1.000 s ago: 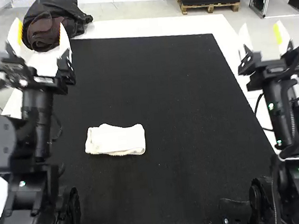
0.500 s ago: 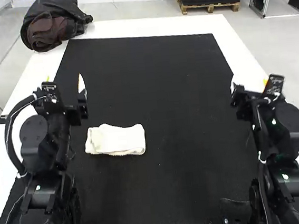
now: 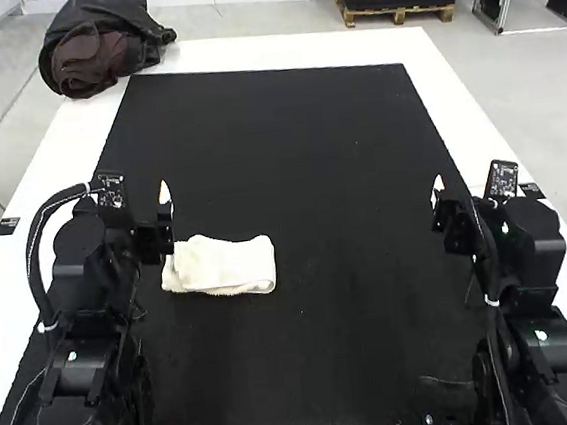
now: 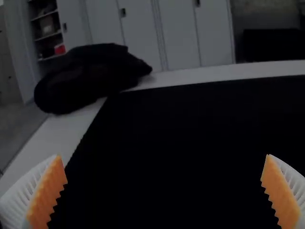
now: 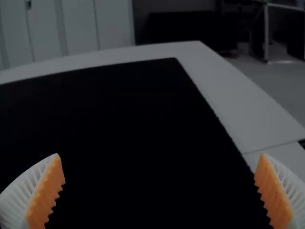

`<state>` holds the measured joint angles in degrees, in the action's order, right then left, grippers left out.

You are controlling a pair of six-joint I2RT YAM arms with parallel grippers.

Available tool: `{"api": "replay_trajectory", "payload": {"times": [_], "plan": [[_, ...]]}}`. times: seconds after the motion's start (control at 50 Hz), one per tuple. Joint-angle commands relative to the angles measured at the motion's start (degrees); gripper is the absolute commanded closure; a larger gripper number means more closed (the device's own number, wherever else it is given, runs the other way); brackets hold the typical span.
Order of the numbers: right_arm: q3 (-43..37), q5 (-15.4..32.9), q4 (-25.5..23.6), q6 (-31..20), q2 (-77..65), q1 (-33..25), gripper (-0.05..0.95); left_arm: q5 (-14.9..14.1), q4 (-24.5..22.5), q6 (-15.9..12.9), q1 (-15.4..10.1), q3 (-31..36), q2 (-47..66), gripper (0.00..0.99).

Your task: Fold the towel.

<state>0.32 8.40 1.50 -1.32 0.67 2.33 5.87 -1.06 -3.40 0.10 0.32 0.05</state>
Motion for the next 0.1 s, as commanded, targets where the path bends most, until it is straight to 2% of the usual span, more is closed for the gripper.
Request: {"api": "replay_trajectory", "payload": {"times": [0.0,0.08], "plan": [[-0.3,0.0,0.3,-0.5,-0.4,-0.7,-0.02,0.3,-0.3,-0.4,0.3,-0.2,-0.3,0.036],[-0.3,0.1,0.3,-0.5,-0.4,-0.7,-0.02,0.3,-0.3,-0.4,0.3,-0.2,-0.3,0.036]]}}
